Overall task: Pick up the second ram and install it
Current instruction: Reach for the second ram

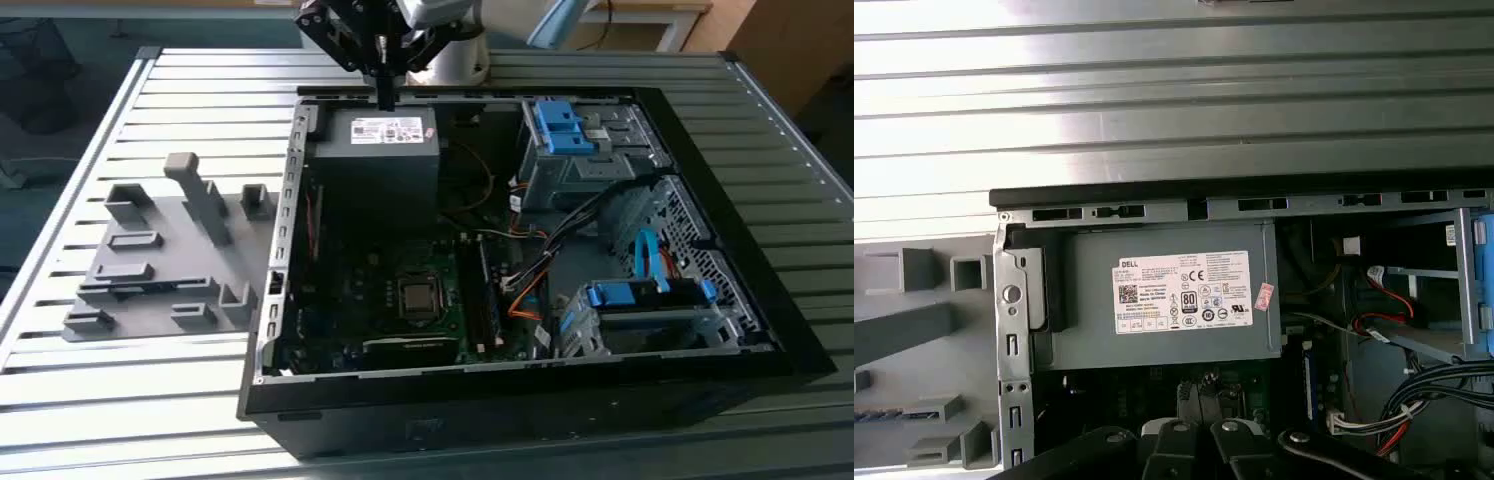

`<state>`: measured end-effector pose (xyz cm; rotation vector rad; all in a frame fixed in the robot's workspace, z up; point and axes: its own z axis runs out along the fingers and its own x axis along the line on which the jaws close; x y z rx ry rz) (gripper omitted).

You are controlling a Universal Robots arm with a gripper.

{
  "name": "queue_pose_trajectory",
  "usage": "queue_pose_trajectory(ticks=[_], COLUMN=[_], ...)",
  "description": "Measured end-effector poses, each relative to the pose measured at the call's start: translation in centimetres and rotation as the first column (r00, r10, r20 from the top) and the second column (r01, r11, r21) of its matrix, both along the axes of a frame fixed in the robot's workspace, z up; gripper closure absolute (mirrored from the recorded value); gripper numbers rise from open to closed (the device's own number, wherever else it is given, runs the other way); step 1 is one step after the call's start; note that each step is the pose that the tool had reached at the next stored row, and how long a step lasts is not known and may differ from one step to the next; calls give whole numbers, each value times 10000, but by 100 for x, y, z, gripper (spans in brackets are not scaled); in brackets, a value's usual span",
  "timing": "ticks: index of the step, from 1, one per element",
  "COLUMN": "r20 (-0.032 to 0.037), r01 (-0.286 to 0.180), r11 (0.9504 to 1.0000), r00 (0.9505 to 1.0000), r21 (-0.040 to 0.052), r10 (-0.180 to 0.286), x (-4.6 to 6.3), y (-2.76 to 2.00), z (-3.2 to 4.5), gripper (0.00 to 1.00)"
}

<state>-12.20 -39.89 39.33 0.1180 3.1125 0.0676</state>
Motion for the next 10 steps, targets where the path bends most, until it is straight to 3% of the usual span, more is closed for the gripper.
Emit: queue_pose_trajectory(ticks=[10], r20=[0], r01=[0], r11=[10000], r00=[10000], r21=[0], r10=[0], x=[-13], y=[0], z=[0], gripper=[89])
